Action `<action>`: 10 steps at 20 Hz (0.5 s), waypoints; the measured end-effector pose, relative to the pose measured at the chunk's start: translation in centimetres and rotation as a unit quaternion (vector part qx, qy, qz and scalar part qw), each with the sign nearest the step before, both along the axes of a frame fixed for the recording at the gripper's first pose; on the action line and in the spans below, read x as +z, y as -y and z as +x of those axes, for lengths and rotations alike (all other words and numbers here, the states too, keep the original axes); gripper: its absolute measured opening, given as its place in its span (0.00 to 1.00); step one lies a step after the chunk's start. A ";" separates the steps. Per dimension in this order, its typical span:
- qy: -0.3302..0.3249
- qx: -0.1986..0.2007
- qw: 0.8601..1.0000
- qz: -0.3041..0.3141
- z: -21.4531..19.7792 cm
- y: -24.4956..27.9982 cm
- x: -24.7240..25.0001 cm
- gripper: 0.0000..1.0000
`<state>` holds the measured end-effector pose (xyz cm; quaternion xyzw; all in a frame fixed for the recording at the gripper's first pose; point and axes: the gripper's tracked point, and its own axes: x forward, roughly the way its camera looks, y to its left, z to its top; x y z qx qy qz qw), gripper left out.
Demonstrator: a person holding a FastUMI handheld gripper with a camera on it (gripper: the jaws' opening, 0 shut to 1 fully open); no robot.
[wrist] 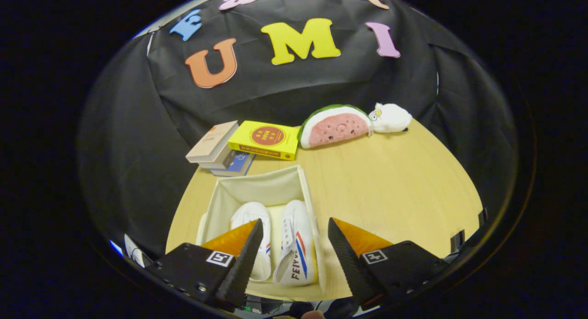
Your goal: Open the storage box then place both shoes into the box .Put the left shoe in first, then the right shoe, with the right side of both shoes facing outward in a uniform manner.
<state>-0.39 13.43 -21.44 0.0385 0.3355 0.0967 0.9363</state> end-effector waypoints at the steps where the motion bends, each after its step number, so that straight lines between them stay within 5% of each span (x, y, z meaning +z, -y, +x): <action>1: 0.011 -0.001 1.000 -0.005 -0.2 0.3 0.7 0.88; 10: 0.133 -0.025 0.990 -0.040 -2.3 2.9 8.9 0.96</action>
